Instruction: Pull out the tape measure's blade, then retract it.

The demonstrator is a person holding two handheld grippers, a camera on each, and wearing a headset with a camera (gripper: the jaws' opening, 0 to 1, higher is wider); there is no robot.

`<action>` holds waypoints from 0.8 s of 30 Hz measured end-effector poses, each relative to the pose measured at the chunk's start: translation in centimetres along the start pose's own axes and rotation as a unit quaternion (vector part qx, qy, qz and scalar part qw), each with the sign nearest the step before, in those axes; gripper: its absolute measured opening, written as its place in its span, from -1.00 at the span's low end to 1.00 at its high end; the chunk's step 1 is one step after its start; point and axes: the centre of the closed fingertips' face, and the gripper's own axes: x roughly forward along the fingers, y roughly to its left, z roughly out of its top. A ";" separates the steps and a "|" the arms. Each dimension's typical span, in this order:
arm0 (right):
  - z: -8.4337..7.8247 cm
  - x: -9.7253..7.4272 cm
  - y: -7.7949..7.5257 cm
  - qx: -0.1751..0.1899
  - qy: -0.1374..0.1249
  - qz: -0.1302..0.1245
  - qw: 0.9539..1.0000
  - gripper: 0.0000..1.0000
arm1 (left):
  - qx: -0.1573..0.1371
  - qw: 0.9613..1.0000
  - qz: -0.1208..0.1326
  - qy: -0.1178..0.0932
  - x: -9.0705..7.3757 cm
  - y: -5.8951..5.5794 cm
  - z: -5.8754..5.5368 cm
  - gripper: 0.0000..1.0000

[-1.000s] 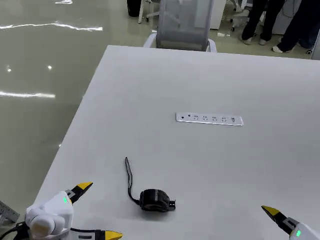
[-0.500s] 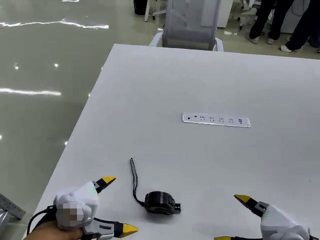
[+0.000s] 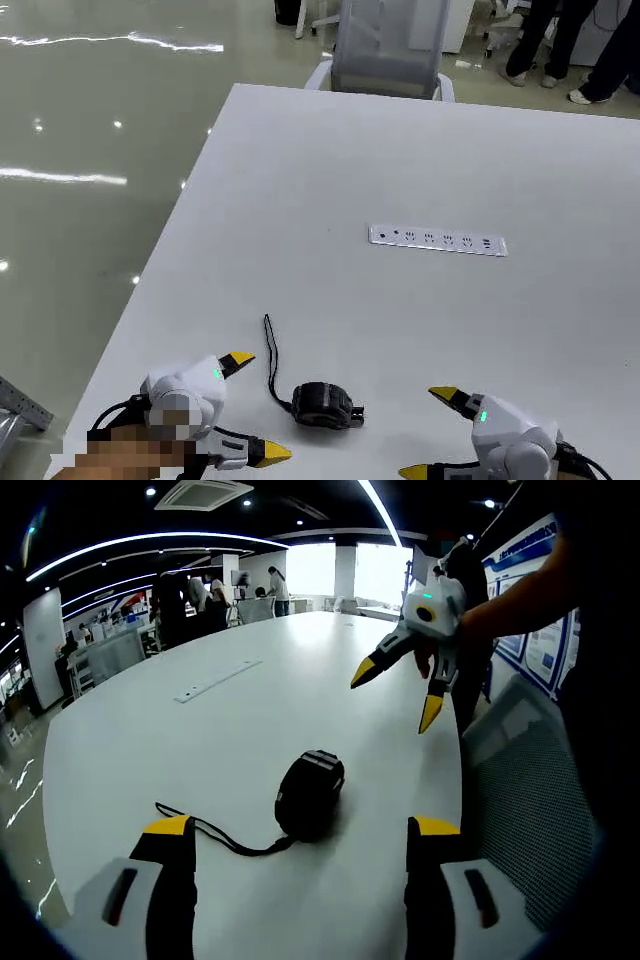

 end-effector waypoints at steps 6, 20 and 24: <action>0.2 1.7 -0.3 -0.009 0.007 0.018 1.000 0.34 | 0.014 1.000 -0.008 0.015 0.7 0.3 -0.1 0.58; 0.4 4.7 -0.3 -0.034 0.028 0.053 0.998 0.10 | 0.029 0.999 -0.030 0.031 2.7 -0.6 -0.1 0.36; 0.1 5.6 0.2 -0.041 0.036 0.058 0.997 0.05 | 0.029 0.998 -0.034 0.032 3.1 -1.1 -0.1 0.30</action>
